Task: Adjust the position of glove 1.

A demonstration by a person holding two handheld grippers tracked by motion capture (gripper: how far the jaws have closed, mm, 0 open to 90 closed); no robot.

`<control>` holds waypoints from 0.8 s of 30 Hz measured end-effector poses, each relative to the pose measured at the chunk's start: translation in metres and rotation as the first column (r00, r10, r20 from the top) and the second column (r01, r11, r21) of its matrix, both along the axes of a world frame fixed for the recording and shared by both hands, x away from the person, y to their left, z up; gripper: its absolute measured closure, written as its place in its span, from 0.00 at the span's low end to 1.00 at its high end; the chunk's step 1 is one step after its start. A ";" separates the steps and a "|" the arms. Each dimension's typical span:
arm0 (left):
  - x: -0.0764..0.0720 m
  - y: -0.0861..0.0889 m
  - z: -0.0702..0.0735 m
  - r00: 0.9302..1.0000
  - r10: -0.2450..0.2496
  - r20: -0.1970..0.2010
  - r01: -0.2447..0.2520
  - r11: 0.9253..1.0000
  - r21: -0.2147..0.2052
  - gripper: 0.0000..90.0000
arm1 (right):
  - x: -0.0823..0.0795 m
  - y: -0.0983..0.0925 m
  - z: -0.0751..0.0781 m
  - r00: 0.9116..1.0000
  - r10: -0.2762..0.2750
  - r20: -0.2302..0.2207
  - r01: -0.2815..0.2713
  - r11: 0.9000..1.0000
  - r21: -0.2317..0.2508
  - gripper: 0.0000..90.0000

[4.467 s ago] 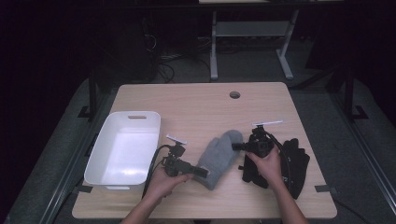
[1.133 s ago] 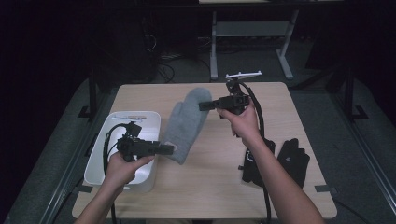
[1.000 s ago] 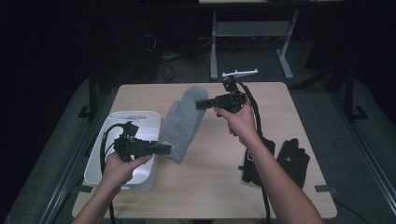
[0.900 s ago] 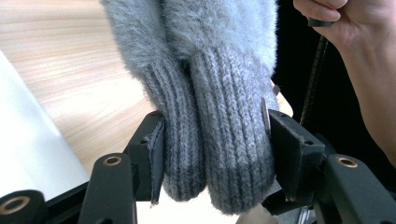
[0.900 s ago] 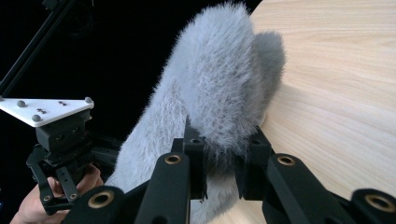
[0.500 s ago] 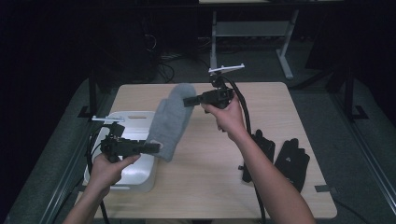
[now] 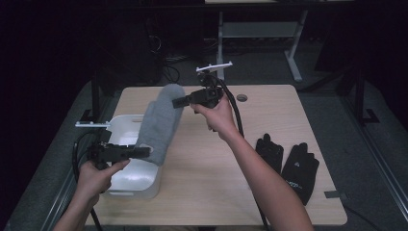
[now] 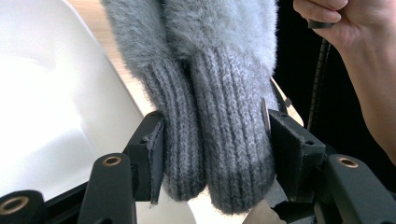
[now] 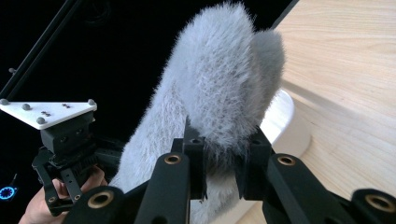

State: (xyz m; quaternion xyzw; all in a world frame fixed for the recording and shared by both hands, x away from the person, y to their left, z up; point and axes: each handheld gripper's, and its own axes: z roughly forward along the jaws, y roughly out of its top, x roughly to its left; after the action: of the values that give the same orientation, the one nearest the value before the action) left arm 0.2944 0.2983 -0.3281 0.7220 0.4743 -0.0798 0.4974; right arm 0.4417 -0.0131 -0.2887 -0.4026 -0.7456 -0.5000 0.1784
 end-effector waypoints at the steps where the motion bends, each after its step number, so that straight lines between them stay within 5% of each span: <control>1: -0.001 0.005 0.001 1.000 0.006 0.006 -0.006 1.000 0.005 0.47 | 0.002 0.006 0.001 1.000 0.009 0.002 -0.009 1.000 0.001 0.85; 24: -0.015 0.037 -0.001 0.998 0.067 0.004 -0.067 0.998 0.013 0.47 | 0.006 0.049 -0.001 0.998 0.065 -0.010 -0.065 0.998 0.003 0.84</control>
State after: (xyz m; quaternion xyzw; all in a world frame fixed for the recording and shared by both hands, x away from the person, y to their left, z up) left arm 0.2796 0.3351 -0.3293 0.7091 0.4979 -0.0583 0.4958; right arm 0.4472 0.0359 -0.2901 -0.3805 -0.7569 -0.4929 0.1986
